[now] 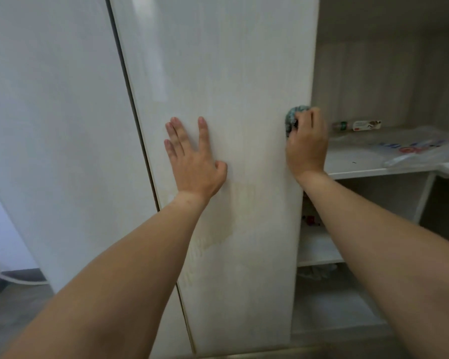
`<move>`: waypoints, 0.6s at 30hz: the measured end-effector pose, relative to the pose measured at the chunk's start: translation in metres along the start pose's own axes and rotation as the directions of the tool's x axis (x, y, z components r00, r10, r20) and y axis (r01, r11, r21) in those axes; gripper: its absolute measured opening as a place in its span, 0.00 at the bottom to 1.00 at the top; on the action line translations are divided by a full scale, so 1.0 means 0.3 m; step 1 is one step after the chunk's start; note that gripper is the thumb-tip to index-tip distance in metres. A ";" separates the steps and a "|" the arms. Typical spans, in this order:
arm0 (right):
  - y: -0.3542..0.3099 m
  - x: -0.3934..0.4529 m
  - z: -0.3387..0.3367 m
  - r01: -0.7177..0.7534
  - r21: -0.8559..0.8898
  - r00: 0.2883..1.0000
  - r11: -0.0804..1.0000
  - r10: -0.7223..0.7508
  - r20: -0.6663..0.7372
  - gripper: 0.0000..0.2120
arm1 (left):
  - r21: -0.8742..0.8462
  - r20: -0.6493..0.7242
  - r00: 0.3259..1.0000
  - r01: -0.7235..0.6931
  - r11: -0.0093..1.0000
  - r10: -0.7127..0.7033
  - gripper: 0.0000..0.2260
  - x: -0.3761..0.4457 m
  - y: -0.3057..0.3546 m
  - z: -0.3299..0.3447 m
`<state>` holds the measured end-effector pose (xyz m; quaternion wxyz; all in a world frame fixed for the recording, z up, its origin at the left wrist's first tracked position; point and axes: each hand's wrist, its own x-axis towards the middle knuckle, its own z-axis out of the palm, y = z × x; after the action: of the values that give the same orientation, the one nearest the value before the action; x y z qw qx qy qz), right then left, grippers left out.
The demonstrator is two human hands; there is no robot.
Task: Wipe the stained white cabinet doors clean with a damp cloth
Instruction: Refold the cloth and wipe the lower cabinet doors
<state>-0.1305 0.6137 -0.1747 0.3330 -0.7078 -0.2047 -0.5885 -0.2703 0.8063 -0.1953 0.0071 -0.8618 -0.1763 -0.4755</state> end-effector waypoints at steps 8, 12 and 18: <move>-0.087 -0.388 0.007 0.422 0.147 0.860 0.895 -0.447 0.248 0.04 | -0.001 -0.023 0.999 -0.033 0.999 0.033 0.45 -0.016 -0.048 -0.016; -0.199 -0.333 0.064 0.223 0.176 0.961 0.959 -0.247 0.128 0.07 | 0.032 -0.063 0.996 0.059 0.998 -0.057 0.43 -0.090 -0.226 -0.023; -0.336 -0.501 0.092 0.668 0.361 0.631 0.651 -0.752 0.190 0.09 | 0.003 0.008 0.996 -0.088 0.996 0.088 0.37 -0.186 -0.379 -0.011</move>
<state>-0.2135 0.7188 -0.2996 0.1217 -0.6046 -0.5947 -0.5158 -0.3355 0.8958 -0.2570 0.0288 -0.8707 -0.1389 -0.4709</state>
